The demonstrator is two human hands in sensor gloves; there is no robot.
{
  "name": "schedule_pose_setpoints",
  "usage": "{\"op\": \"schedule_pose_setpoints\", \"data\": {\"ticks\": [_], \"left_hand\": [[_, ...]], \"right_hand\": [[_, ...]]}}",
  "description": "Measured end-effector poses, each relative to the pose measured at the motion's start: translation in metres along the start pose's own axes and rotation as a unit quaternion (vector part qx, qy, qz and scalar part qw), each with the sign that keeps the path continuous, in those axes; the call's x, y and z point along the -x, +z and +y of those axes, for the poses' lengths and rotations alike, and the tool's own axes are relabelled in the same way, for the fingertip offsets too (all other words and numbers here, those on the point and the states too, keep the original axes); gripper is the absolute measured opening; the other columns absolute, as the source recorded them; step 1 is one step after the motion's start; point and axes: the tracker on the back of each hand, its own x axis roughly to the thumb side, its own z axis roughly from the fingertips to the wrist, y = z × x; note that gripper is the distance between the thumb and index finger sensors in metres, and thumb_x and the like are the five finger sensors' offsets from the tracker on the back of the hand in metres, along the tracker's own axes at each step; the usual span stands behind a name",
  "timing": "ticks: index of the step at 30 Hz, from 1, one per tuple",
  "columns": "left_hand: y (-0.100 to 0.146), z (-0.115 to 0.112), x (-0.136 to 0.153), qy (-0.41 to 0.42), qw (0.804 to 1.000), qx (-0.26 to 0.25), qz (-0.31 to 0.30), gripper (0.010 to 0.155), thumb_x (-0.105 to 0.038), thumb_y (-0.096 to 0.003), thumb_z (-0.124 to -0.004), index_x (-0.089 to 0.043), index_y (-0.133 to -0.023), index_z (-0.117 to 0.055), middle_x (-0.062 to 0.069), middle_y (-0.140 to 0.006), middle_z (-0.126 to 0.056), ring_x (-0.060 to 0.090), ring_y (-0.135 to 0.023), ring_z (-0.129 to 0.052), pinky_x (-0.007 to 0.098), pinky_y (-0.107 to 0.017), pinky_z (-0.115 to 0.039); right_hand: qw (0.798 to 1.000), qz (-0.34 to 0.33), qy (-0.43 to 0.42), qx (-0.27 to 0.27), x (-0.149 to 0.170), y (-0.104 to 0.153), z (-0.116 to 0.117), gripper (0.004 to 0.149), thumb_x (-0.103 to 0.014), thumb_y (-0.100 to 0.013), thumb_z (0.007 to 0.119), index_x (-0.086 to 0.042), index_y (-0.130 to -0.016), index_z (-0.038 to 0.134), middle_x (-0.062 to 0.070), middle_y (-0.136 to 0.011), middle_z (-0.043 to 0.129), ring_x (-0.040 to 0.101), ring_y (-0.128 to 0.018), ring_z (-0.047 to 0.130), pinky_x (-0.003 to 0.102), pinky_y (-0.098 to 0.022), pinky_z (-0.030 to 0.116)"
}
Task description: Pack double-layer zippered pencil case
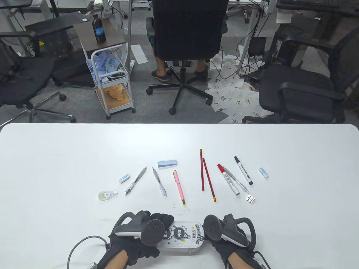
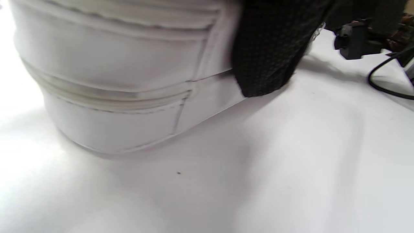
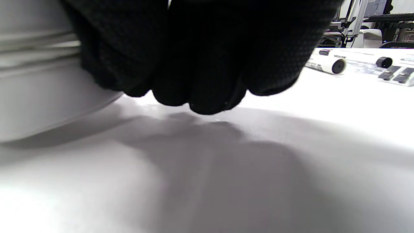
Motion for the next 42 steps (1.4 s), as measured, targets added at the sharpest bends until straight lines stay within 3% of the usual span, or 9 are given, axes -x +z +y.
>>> {"op": "schedule_pose_setpoints", "data": {"ticks": [9,13,18,22,25,27,30,34,42], "left_hand": [[-0.019,0.002,-0.007,-0.015,0.999,0.032,-0.032,0.113,-0.027,-0.0435,-0.103,-0.014,-0.122,-0.023,0.016,-0.124,-0.038,0.05,-0.111,-0.026,0.068,-0.071,-0.026],[-0.031,0.007,-0.022,-0.089,0.994,-0.027,-0.063,0.11,-0.025,-0.041,-0.105,-0.026,-0.119,-0.027,0.004,-0.125,-0.039,0.048,-0.108,-0.021,0.066,-0.07,-0.025],[-0.013,0.018,-0.001,-0.076,0.997,-0.024,0.013,0.112,-0.043,-0.0456,-0.099,-0.017,-0.12,-0.02,0.027,-0.118,-0.002,0.065,-0.099,-0.006,0.077,-0.066,-0.023],[0.009,0.024,0.023,-0.009,0.994,-0.012,0.112,0.09,-0.036,-0.063,-0.076,-0.008,-0.119,-0.011,0.031,-0.116,0.001,0.061,-0.106,-0.022,0.083,-0.068,-0.032],[0.015,0.024,0.023,0.025,0.989,-0.034,0.139,0.076,-0.035,-0.0657,-0.057,0.002,-0.118,-0.016,0.038,-0.111,-0.048,0.046,-0.088,-0.077,0.082,-0.063,-0.061],[0.01,0.019,0.015,0.063,0.991,-0.001,0.118,0.085,-0.046,-0.0655,-0.057,0.004,-0.117,-0.012,0.044,-0.107,-0.05,0.049,-0.086,-0.08,0.079,-0.062,-0.067],[0.0,0.008,0.005,0.064,0.989,0.062,0.116,0.109,-0.068,-0.0597,-0.058,0.005,-0.114,0.003,0.051,-0.111,-0.028,0.057,-0.095,-0.07,0.078,-0.063,-0.068],[-0.011,-0.009,-0.007,0.101,0.981,0.105,0.125,0.117,-0.075,-0.057,-0.049,0.003,-0.103,0.025,0.052,-0.1,0.017,0.074,-0.101,-0.034,0.085,-0.062,-0.06],[0.001,-0.012,-0.017,0.026,0.982,0.13,0.131,0.122,-0.062,-0.062,-0.07,0.003,-0.101,0.025,0.05,-0.106,0.006,0.067,-0.105,-0.036,0.086,-0.066,-0.05]], "right_hand": [[0.995,-0.089,0.028,-0.042,-0.012,-0.021,0.001,0.04,-0.044,-0.032,0.085,-0.041,-0.072,0.086,-0.016,-0.071,0.096,0.014,-0.07,0.093,0.038,-0.056,0.08],[0.985,-0.151,-0.032,-0.077,-0.029,-0.03,0.005,0.039,-0.039,-0.032,0.087,-0.036,-0.071,0.089,-0.012,-0.07,0.097,0.016,-0.068,0.092,0.039,-0.055,0.079],[0.977,-0.203,0.013,-0.066,-0.037,-0.021,0.007,0.039,-0.043,-0.034,0.087,-0.034,-0.072,0.089,-0.012,-0.07,0.097,0.015,-0.067,0.093,0.038,-0.056,0.08],[0.968,-0.234,-0.009,-0.086,-0.045,-0.018,0.004,0.037,-0.044,-0.039,0.086,-0.031,-0.073,0.09,-0.009,-0.069,0.098,0.017,-0.065,0.093,0.039,-0.055,0.08],[0.962,-0.245,-0.064,-0.099,-0.053,-0.019,0.005,0.037,-0.045,-0.042,0.086,-0.026,-0.073,0.09,-0.006,-0.065,0.099,0.018,-0.06,0.094,0.039,-0.053,0.081],[0.961,-0.248,-0.09,-0.084,-0.058,-0.019,0.004,0.037,-0.045,-0.043,0.085,-0.023,-0.073,0.091,-0.006,-0.062,0.1,0.017,-0.057,0.095,0.038,-0.051,0.081],[0.959,-0.261,-0.088,-0.06,-0.067,-0.017,0.002,0.037,-0.047,-0.043,0.085,-0.023,-0.071,0.092,-0.008,-0.058,0.101,0.015,-0.055,0.097,0.036,-0.05,0.083],[0.957,-0.267,-0.099,-0.052,-0.076,-0.014,-0.002,0.037,-0.047,-0.043,0.087,-0.021,-0.068,0.094,-0.007,-0.054,0.103,0.015,-0.049,0.098,0.033,-0.042,0.084],[0.984,-0.178,0.007,-0.002,-0.037,-0.02,-0.009,0.036,-0.051,-0.045,0.085,-0.024,-0.068,0.093,-0.011,-0.053,0.103,0.011,-0.047,0.098,0.028,-0.039,0.085]]}}
